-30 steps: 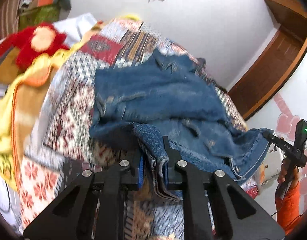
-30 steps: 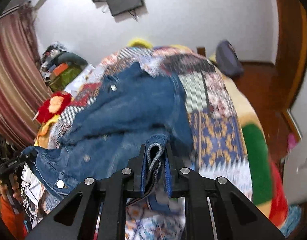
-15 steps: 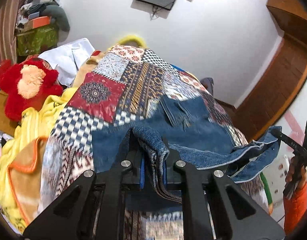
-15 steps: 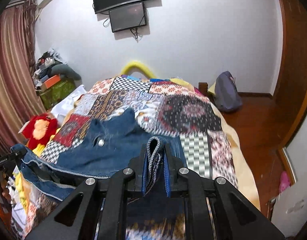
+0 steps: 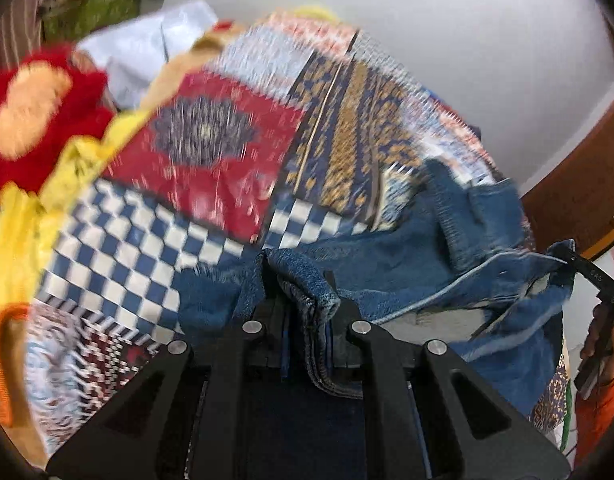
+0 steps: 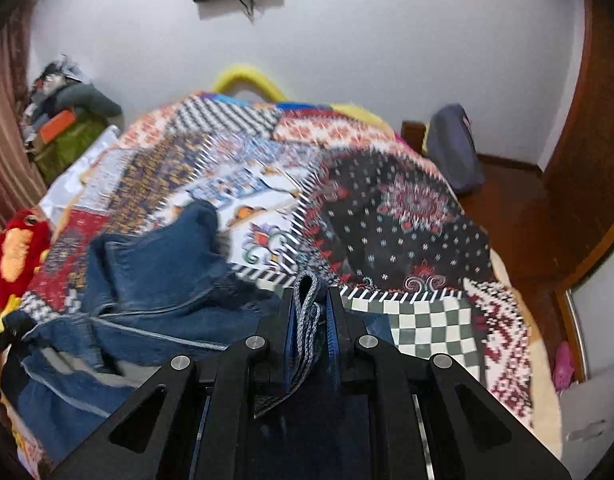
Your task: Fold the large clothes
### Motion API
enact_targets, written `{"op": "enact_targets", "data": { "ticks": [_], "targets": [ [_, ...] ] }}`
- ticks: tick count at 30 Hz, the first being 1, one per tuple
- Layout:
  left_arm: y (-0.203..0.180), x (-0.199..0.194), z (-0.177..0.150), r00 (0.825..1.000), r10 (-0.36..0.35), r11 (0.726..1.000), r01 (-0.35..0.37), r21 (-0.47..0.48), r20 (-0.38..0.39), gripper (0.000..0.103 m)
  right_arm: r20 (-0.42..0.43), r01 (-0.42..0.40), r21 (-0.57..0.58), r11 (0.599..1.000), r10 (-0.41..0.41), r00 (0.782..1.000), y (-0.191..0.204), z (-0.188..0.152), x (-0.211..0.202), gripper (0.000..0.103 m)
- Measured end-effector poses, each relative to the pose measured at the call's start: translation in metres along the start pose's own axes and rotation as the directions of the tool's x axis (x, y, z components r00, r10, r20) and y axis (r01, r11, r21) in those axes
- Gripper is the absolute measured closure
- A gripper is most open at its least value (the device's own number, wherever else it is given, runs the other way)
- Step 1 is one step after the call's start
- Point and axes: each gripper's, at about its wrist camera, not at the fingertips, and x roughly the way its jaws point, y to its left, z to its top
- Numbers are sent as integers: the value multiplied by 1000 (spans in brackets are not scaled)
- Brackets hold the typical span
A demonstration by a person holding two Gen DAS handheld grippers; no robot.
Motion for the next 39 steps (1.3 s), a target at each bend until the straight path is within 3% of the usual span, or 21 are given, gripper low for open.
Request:
{"op": "enact_targets", "data": {
  "ticks": [4,8,13,18,21,23,25,28,31,35,39],
  "targets": [
    [9,21,-4,999,-10,1000,9,-22,-48,88,-23,64,-10,998,-64,998,-12,-4,24,92],
    [6,24,-4,997,2,1000,-2,3,-78,86,1,110,13,994,-110,994,-37,-5,14,92],
    [3,1,10,996,-25,1000,26,1,-84,85,9,41,39,998,-42,999,-58,-11,-17,91],
    [-13,-21,23,995,-26,999,30,45,-95,78,1,-32,-38,999,32,999,-42,-24,-51,91],
    [-23,-31,23,995,-38,996,46,80,-96,58,-2,-68,-101,993,68,998,-24,-36,-67,91],
    [-22,-38,22,996,-39,997,45,68,-83,37,-3,-91,-142,986,91,996,-11,-43,-75,91],
    [-18,-47,24,1000,3,999,-1,53,-28,25,-7,-104,-174,979,104,995,1,-48,-80,91],
    [-8,-62,28,997,65,998,-66,24,38,15,-37,-140,-206,968,136,990,19,-55,-83,91],
    [-1,-62,26,992,116,993,-117,26,38,13,-66,-169,-218,961,158,985,31,-62,-81,91],
    [-9,-42,1,983,181,969,-173,174,-32,13,-115,-213,-208,955,192,975,41,-69,-67,91],
    [-28,-11,-28,965,245,913,-197,358,-94,13,-176,-241,-196,951,208,962,55,-75,-45,91]
  ]
}}
